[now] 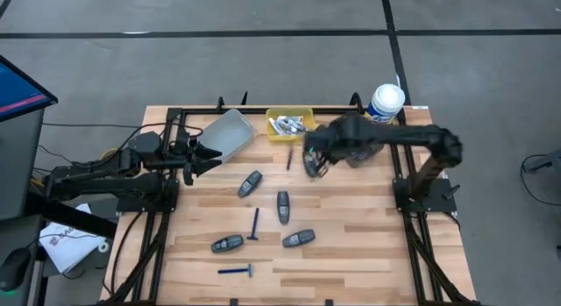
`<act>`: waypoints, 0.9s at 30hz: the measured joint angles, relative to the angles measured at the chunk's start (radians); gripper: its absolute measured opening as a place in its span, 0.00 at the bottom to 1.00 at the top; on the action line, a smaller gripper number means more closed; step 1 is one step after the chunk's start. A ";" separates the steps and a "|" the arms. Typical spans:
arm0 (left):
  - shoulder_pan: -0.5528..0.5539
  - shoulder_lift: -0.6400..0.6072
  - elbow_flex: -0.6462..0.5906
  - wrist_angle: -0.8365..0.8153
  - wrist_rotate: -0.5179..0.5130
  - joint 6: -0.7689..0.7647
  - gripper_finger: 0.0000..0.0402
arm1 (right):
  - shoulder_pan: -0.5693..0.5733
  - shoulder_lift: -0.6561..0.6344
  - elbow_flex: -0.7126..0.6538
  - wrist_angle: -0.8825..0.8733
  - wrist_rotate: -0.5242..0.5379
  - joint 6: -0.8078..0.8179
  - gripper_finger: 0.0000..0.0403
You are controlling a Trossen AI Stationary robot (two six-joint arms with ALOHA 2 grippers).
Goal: Pick & Place Travel size toiletries
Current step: Put the blue razor into the black bin
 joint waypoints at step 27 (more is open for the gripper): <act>0.000 0.080 0.000 0.000 0.001 -0.026 0.46 | -0.177 -0.028 -0.237 0.520 -0.111 -0.255 0.28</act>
